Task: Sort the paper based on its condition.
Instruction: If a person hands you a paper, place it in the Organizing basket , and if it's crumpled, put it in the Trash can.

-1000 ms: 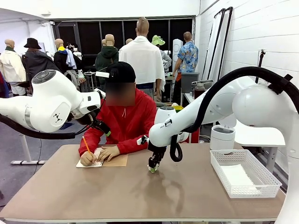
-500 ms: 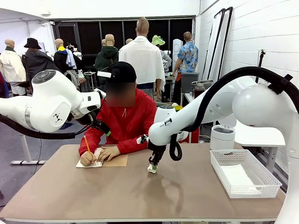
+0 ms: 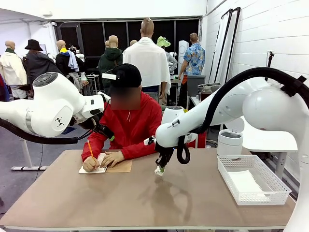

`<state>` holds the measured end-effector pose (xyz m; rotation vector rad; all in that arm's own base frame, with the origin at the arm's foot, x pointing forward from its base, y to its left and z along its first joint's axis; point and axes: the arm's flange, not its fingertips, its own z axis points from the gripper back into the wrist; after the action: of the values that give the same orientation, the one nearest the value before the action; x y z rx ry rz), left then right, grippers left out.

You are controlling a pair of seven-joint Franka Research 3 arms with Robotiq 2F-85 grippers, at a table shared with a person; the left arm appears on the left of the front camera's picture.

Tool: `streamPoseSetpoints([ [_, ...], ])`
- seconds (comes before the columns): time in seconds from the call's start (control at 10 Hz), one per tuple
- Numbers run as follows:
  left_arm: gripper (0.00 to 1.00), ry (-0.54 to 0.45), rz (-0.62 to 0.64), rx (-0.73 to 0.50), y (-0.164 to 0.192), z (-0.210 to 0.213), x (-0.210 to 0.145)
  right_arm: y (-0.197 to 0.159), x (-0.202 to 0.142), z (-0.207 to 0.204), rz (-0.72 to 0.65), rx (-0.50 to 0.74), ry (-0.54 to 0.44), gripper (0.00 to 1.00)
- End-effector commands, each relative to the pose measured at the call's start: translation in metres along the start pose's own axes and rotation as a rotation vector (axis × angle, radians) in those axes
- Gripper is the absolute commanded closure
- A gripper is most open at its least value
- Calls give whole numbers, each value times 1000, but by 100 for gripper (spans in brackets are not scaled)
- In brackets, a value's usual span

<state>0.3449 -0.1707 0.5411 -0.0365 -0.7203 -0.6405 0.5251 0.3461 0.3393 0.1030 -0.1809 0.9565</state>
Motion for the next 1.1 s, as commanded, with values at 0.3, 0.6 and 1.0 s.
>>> streamPoseSetpoints([
  [0.3, 0, 1, 2, -4, 1, 0, -1, -62, -56, 133, -319, -249, 72, 100],
  [0.6, 0, 1, 2, -4, 1, 0, -1, -97, -75, 172, -445, -352, 117, 100],
  [1.0, 0, 1, 2, -4, 1, 0, -1, -103, -83, 178, -405, -326, 80, 100],
])
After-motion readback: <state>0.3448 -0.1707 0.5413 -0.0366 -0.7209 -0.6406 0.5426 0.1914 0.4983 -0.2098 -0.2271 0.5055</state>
